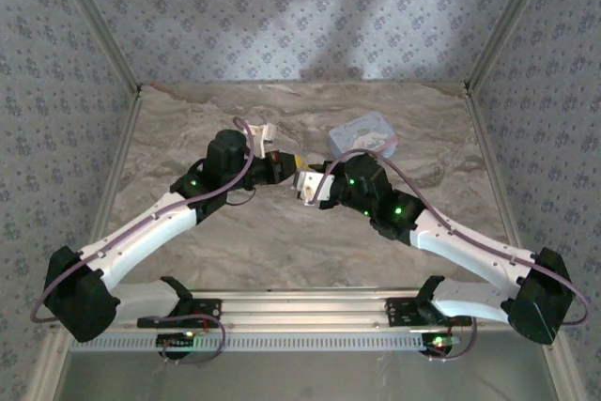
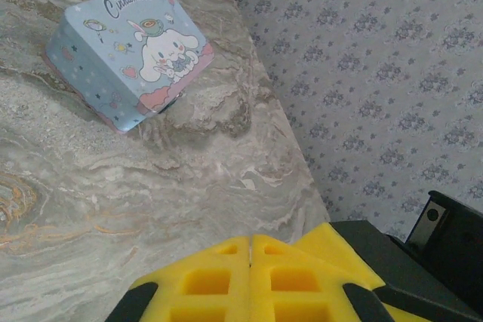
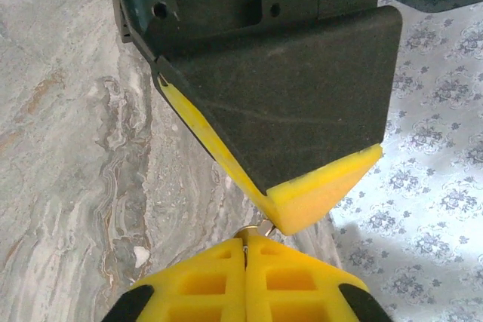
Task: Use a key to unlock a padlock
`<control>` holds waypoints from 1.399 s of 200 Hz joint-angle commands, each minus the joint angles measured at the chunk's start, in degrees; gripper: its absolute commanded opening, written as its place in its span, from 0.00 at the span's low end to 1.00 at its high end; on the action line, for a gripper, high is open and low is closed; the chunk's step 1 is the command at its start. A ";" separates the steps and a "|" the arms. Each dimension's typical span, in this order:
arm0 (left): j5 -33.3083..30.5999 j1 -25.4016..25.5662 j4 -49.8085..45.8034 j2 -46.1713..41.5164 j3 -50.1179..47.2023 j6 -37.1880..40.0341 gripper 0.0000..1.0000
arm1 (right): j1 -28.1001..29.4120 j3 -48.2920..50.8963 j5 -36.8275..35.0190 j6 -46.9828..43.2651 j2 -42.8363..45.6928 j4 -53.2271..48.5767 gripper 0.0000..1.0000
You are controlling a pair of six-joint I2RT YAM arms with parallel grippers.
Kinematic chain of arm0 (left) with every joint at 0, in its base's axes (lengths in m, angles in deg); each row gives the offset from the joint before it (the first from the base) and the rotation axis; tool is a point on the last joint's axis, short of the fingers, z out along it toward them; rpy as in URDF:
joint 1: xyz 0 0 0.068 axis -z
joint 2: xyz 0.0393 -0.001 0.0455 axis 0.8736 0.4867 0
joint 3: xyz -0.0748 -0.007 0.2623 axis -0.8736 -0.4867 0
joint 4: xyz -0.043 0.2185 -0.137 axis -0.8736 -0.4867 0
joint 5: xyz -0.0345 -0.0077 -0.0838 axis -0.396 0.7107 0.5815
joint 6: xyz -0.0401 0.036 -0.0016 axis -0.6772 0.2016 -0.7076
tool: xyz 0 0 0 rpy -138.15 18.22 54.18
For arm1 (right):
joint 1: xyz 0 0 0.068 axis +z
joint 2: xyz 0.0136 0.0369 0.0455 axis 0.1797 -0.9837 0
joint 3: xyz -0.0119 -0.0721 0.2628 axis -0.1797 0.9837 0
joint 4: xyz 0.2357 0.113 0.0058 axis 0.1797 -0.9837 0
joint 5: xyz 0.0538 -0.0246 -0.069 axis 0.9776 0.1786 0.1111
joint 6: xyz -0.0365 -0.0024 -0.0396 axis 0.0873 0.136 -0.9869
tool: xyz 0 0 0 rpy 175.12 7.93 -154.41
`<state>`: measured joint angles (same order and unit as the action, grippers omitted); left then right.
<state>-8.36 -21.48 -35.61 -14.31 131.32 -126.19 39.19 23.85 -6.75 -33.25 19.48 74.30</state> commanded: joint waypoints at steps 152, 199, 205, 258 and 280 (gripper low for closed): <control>0.82 0.24 2.37 -7.39 0.35 14.97 0.00 | -25.54 6.93 38.75 72.81 5.76 18.36 0.52; 1.83 0.24 2.91 -7.17 1.49 15.55 0.00 | -25.52 8.08 46.26 80.90 3.62 28.66 0.59; 2.34 0.26 3.22 -6.95 1.66 15.55 0.00 | -25.13 8.16 46.53 81.31 3.22 29.39 0.59; 3.57 0.28 5.65 -6.00 1.38 14.68 0.00 | -21.04 6.90 47.75 82.38 -2.44 32.17 0.56; 3.63 0.29 5.66 -5.96 1.31 14.54 0.00 | -20.28 6.00 48.11 82.20 -3.73 32.14 0.54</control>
<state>-6.15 -21.48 -32.53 -20.26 131.32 -112.07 18.14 31.48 39.35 47.80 16.66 104.02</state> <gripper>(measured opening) 0.045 0.550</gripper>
